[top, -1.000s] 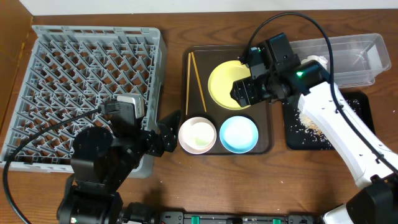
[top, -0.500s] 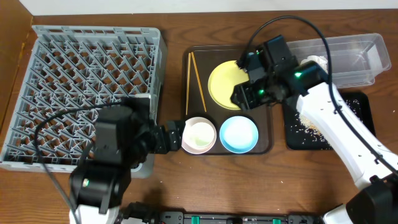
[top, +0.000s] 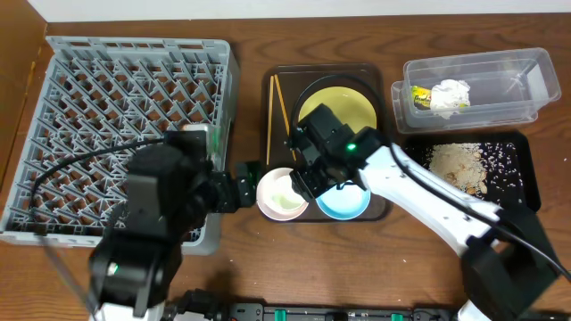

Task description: Sort waste into correct bins and load items into the dishwasher

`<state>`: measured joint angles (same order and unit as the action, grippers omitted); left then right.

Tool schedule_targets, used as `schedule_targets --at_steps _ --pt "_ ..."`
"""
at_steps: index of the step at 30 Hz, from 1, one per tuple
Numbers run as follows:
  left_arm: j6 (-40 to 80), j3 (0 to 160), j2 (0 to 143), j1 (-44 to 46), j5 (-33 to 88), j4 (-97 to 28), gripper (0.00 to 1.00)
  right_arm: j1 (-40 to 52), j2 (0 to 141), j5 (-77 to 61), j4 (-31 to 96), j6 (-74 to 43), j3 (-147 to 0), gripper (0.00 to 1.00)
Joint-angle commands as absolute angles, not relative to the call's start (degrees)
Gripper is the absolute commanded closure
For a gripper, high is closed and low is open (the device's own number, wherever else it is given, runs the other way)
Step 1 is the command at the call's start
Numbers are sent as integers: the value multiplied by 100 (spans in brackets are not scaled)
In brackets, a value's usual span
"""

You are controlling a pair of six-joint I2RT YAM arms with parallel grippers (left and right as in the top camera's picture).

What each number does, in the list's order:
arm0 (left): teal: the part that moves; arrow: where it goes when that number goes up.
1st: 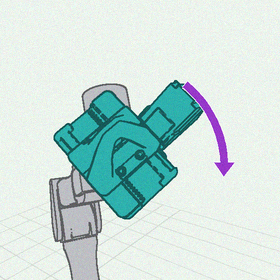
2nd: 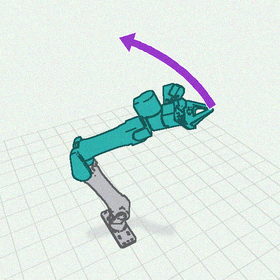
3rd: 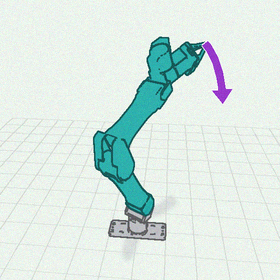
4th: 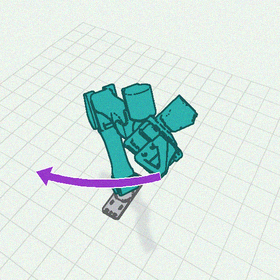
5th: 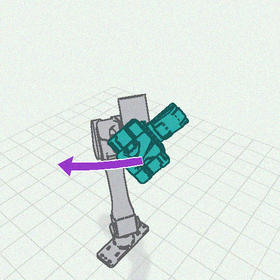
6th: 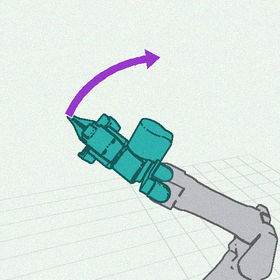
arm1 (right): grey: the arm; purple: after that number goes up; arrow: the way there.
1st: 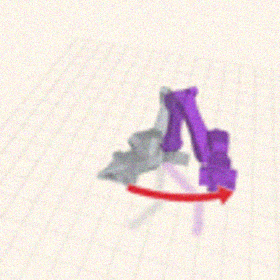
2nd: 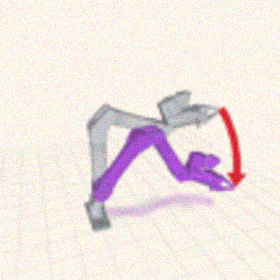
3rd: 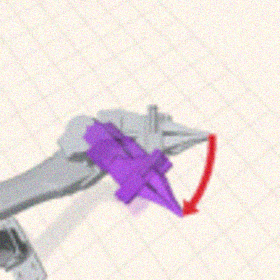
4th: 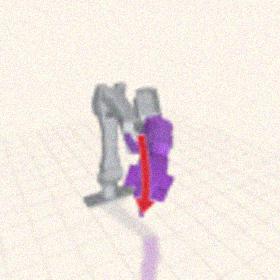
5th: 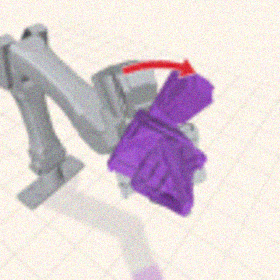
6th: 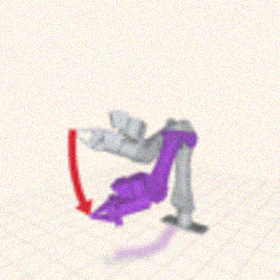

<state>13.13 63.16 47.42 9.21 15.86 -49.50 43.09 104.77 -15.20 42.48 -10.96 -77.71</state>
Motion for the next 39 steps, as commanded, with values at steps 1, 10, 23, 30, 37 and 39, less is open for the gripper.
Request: schedule_targets --at_steps 1,10,23,30,37,39 --pt "1280 6464 4593 902 1275 -5076 8 4353 10777 -1363 4147 -1240 -7747 43" --pt "2279 6464 4827 888 1341 -5260 8 4171 10530 -1745 4128 -1190 -7905 99" --pt "3020 6464 5070 585 5207 -3238 9 2025 8523 -5975 3743 -244 -7961 99" --pt "3463 6464 5395 554 6761 -2259 9 1774 8514 -8090 2792 -246 -7959 99" --pt "3461 6464 5627 554 7282 -2255 9 2021 8514 -8427 2189 -252 -7961 99" --pt "3461 6464 5642 554 7314 -2257 9 2047 8514 -8429 2150 -252 -7959 99"
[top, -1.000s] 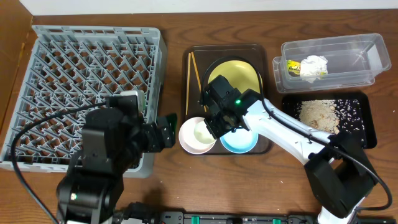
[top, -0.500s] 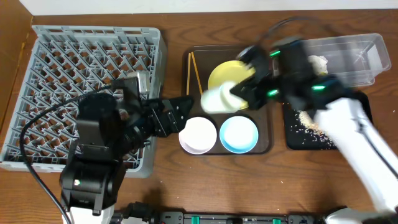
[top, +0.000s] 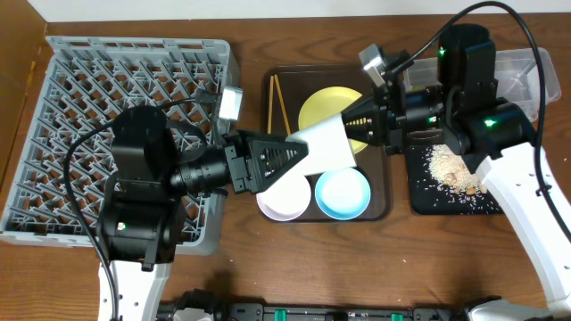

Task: Sort waste into correct bins and load items into the dishwasher
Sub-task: 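Hand the white cup from the right gripper to the left gripper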

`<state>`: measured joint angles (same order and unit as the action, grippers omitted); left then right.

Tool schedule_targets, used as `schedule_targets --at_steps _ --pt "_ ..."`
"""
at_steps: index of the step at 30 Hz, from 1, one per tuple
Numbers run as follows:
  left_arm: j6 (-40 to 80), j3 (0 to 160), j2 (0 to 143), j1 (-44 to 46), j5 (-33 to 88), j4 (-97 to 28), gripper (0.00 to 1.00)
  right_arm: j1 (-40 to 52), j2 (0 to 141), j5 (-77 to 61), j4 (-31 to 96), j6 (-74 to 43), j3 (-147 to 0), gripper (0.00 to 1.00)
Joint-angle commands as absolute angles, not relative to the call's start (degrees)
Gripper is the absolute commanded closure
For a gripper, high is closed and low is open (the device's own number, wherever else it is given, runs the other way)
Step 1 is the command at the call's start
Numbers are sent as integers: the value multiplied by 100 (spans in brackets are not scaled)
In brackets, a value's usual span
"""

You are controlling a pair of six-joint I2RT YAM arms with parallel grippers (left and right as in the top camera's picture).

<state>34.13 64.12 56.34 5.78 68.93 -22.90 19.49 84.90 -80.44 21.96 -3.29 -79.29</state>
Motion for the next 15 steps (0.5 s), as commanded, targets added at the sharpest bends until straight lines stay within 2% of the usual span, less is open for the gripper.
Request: schedule_targets --at_steps 1,3,9,15 --pt "3461 6464 5647 554 7312 -2255 10 2069 8514 -8431 2112 -255 -7959 99" --pt "3461 6464 5647 554 7314 -2220 10 2123 8514 -8427 2027 -272 -7959 99" --pt "3463 6464 5647 554 7651 -2171 21 2373 8530 -7640 1704 -471 -7959 99" --pt "3465 6464 5647 554 7898 -2171 24 2532 8545 -7454 1256 -742 -7959 99"
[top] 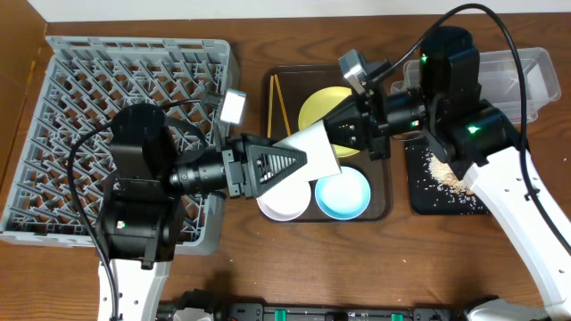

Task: Sort waste into correct bins and load items into the dishwasher
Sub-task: 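Hand the white cup from the right gripper to the left gripper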

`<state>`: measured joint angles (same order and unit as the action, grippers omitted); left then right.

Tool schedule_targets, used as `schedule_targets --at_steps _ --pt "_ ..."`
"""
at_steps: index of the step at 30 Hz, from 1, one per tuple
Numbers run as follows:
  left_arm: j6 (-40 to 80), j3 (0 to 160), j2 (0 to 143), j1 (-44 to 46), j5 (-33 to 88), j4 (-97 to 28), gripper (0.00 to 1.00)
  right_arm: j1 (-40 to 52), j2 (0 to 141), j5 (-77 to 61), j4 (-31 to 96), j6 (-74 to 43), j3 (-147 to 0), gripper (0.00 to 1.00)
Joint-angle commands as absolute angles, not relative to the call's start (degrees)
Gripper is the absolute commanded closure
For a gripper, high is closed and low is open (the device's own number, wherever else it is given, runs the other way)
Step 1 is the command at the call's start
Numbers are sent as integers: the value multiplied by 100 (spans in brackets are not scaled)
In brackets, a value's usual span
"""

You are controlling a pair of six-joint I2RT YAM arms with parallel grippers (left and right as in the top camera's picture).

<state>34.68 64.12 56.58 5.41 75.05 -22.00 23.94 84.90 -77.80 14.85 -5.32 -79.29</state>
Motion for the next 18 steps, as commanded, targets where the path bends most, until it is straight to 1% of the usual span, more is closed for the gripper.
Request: schedule_targets --at_steps 1,4,6,8,10,12,13,18 --pt "3465 6464 5647 554 7915 -2174 24 2545 8545 -7378 1190 -847 -7959 99" --pt "3463 6464 5647 554 7909 -2171 24 2554 8545 -7203 1072 -1070 -7959 99" --pt "3461 6464 5647 554 7909 -2171 30 2552 8545 -7203 1048 -1070 -7959 99" --pt "3463 6464 5647 554 7911 -2171 33 2554 8545 -7201 1011 -1072 -7959 99" --pt "3463 6464 5647 554 7911 -2171 33 2554 8545 -7094 956 -1127 -7959 99" --pt "3463 6464 5647 554 7911 -2169 26 2554 8545 -6923 825 -1347 -7959 99" --pt "3463 6464 5647 554 7909 -2167 25 2554 8545 -6932 729 -1391 -7959 99" --pt "3463 6464 5647 554 7911 -2150 26 2558 8545 -6849 558 -1544 -7959 99"
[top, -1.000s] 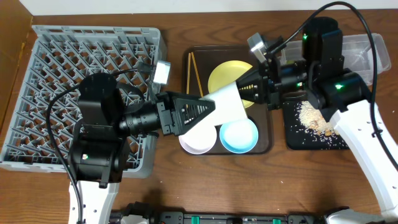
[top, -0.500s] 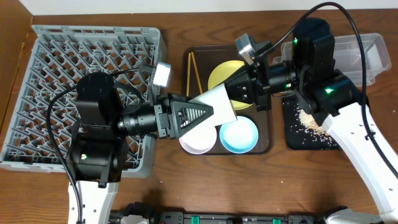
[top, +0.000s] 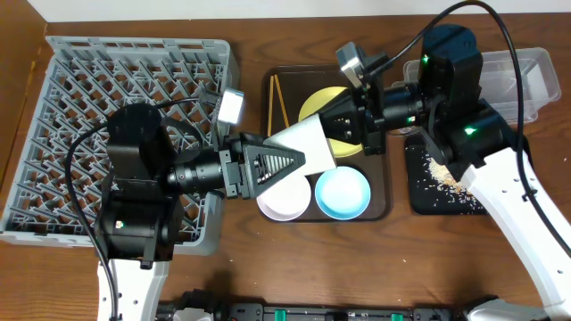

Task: Sort waste into correct bins and load items into the dishwasher
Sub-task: 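Hand the white cup from the right gripper to the left gripper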

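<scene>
A white cup [top: 310,141] hangs tilted above the brown tray [top: 382,210], between the two grippers. My right gripper [top: 344,134] is shut on its right end. My left gripper [top: 300,159] reaches in from the left and overlaps the cup's left part; seen edge-on, its opening cannot be told. Under them on the tray lie a yellow plate [top: 314,103], a white bowl [top: 284,201], a blue bowl [top: 343,193] and chopsticks [top: 273,102]. The grey dish rack [top: 89,89] stands at the left.
A clear plastic bin [top: 528,78] sits at the back right, partly hidden by the right arm. In front of it lies a black tray [top: 437,192] with food crumbs. The left arm's base stands over the rack's front right corner.
The right gripper and the white cup have shifted slightly left, so the cup overlaps the left gripper's fingers more. The left arm has stayed where it was.
First my right gripper was down on the tray by the white and blue bowls, with my left gripper at the tray's left edge. Then the white cup was up in the air between both grippers over the tray. Since then it has come leftward onto the left gripper.
</scene>
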`<state>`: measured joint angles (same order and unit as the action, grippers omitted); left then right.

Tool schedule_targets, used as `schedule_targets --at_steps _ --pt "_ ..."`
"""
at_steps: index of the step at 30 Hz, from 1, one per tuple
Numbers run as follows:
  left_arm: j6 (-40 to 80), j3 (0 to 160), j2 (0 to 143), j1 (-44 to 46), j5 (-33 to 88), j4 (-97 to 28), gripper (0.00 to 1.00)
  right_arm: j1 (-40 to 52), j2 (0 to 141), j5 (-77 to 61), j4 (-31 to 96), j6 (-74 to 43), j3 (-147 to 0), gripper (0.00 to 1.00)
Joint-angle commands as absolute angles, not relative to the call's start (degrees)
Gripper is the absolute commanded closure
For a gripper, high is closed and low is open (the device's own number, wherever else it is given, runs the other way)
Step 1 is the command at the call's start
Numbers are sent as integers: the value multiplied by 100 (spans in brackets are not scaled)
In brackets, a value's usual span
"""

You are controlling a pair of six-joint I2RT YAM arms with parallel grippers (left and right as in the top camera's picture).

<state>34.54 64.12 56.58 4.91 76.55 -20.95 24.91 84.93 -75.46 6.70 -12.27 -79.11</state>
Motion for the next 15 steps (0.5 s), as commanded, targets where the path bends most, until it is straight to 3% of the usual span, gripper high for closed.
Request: schedule_targets --at_steps 1,2,7,12,13,15 --pt "3463 6464 5647 554 7911 -2147 26 2558 8545 -6807 552 -1542 -7959 99" --pt "3463 6464 5647 554 7911 -2145 25 2558 8545 -6794 548 -1544 -7959 99" --pt "3463 6464 5647 552 7881 -1909 50 2558 8545 -6866 561 -1544 -7959 99" --pt "3461 6464 5636 554 7415 -1741 51 2558 8545 -6971 582 -1544 -7959 96" --pt "3461 6464 5636 554 7325 -1741 51 2558 8545 -6971 580 -1542 -7959 92" --pt "3409 6464 5636 552 7140 -1741 51 2556 8545 -6973 580 -1544 -7959 73"
